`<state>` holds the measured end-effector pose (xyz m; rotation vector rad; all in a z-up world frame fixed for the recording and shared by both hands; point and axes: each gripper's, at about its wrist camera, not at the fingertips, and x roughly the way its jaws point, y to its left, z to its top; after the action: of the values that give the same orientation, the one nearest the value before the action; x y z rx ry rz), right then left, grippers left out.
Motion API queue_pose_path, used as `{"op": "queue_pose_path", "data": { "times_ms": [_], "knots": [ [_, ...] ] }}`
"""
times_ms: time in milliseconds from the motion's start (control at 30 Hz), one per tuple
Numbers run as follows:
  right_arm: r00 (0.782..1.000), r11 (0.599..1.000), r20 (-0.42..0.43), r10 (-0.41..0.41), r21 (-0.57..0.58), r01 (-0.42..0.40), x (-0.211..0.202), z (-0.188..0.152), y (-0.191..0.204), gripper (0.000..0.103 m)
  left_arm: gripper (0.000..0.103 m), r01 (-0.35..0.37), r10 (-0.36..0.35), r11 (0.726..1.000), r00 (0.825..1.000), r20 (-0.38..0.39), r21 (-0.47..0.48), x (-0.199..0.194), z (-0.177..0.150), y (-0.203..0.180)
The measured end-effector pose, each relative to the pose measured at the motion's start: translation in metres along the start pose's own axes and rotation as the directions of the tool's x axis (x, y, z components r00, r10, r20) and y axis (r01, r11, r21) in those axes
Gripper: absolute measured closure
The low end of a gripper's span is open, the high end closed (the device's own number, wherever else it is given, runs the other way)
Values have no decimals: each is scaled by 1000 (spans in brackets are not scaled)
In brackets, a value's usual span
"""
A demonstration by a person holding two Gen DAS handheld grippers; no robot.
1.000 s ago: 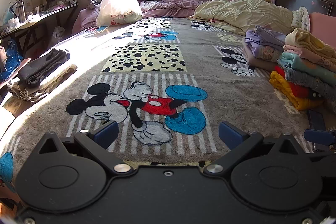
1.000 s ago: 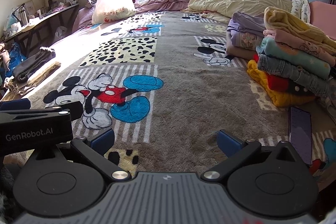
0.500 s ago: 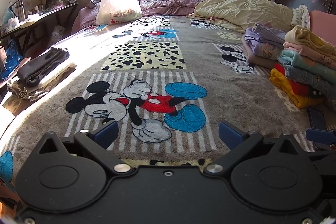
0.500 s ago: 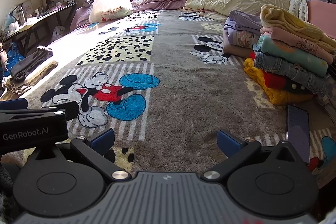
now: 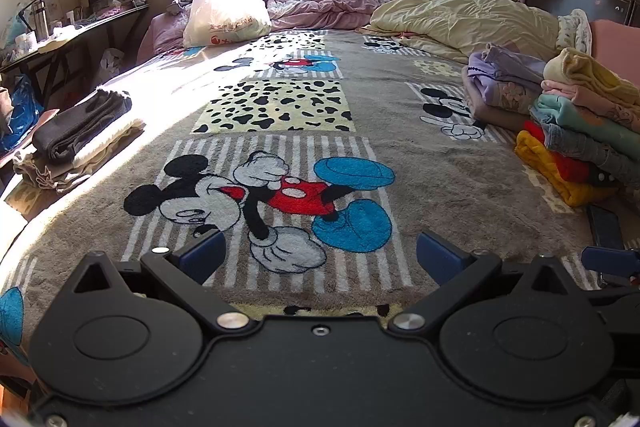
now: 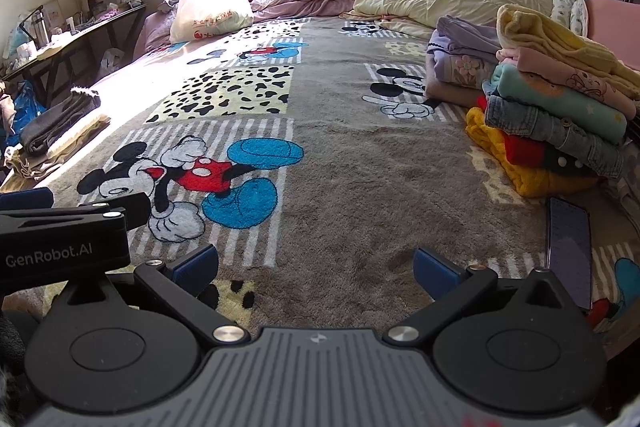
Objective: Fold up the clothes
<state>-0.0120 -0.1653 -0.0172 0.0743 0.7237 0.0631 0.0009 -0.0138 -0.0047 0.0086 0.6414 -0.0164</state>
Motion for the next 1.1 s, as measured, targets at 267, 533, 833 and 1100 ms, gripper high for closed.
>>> {"op": "queue_pose_path", "data": {
  "times_ms": [267, 533, 833, 1100],
  "knots": [
    [1000, 1000, -11, 12, 4, -12, 10, 1, -4, 0, 0, 1, -1, 1000, 1000, -15, -21, 11, -1, -3],
    [999, 999, -22, 40, 27, -40, 30, 0, -19, 0, 0, 33, -33, 999, 999, 6, -8, 27, 5, -22],
    [995, 979, 84, 50, 192, -66, 43, 9, -87, 0, 0, 208, -209, 978, 971, 113, 22, 43, 45, -73],
    [958, 930, 269, -99, 367, -7, 46, 46, -168, 0, 0, 376, -395, 914, 911, 121, 154, 57, 101, -142]
  ]
}}
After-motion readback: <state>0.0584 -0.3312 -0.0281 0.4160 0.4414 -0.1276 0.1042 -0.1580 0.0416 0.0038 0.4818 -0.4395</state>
